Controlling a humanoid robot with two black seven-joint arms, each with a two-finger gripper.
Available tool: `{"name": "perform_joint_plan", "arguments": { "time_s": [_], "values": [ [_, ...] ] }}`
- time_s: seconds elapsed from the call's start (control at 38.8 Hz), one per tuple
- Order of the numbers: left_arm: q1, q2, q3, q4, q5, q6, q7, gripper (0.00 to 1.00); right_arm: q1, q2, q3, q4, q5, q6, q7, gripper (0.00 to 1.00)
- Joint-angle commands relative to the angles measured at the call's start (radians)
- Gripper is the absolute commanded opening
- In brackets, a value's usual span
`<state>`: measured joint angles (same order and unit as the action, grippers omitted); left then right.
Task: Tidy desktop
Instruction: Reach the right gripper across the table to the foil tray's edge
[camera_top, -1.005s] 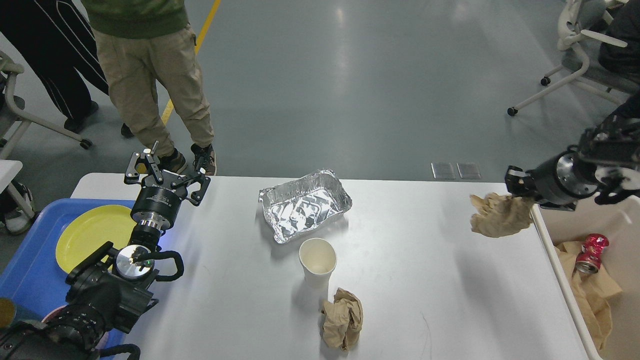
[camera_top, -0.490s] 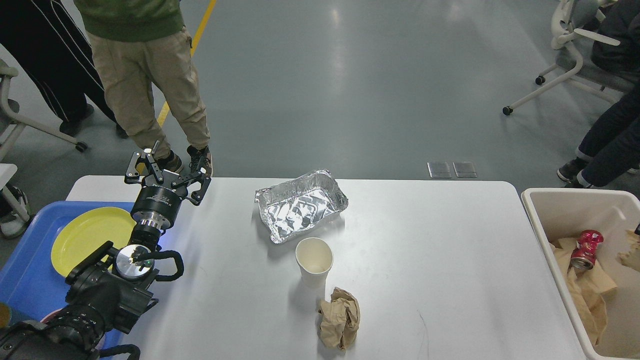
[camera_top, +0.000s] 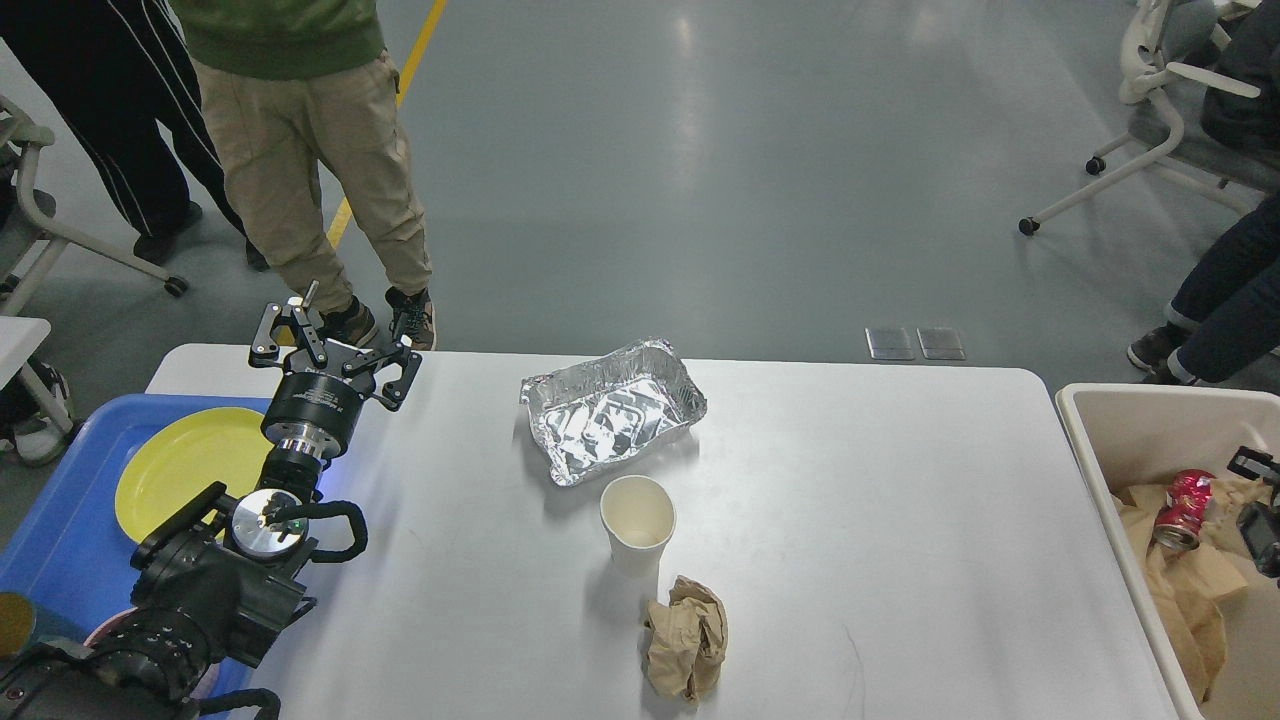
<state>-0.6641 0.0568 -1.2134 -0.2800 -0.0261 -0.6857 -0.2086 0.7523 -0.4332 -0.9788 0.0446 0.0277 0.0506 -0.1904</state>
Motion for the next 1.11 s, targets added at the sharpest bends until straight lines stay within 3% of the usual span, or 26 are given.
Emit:
{"name": "perform_joint_plan", "arguments": {
  "time_s": [0.0, 0.28, 0.41, 0.62, 0.85, 0.98, 1.08],
  "values": [
    [0.0, 0.0, 0.0, 0.001, 0.0, 0.0, 0.0, 0.96, 0.015, 0.013, 0.0, 0.021, 0.001, 0.002, 0.0, 1.0],
    [0.0, 0.0, 0.0, -0.001, 0.0, 0.0, 0.0, 0.96, 0.087, 0.025, 0.0, 0.064, 0.0, 0.012, -0.001, 1.0],
    [0.0, 0.0, 0.0, -0.001, 0.0, 0.0, 0.0, 0.96, 0.179, 0.021, 0.006, 0.161, 0.001, 0.017, 0.0, 1.0],
    [0.0, 0.0, 0.0, -0.001, 0.0, 0.0, 0.0, 0.96, 0.521, -0.041, 0.037, 0.547, 0.001, 0.021, 0.009, 1.0],
    [0.0, 0.0, 0.0, -0.001, 0.0, -0.002, 0.0, 0.96, 0.852, -0.022, 0.029, 1.142, -0.002, 0.066, 0.011, 1.0],
    [0.0, 0.0, 0.0, -0.001, 0.0, -0.002, 0.0, 0.96, 0.944, 0.07, 0.037, 1.32, 0.009, 0.072, 0.019, 1.0],
    [0.0, 0.0, 0.0, -0.001, 0.0, -0.002, 0.0, 0.96, 0.95, 0.105, 0.051, 1.374, 0.034, 0.101, 0.063, 1.0]
  ]
}}
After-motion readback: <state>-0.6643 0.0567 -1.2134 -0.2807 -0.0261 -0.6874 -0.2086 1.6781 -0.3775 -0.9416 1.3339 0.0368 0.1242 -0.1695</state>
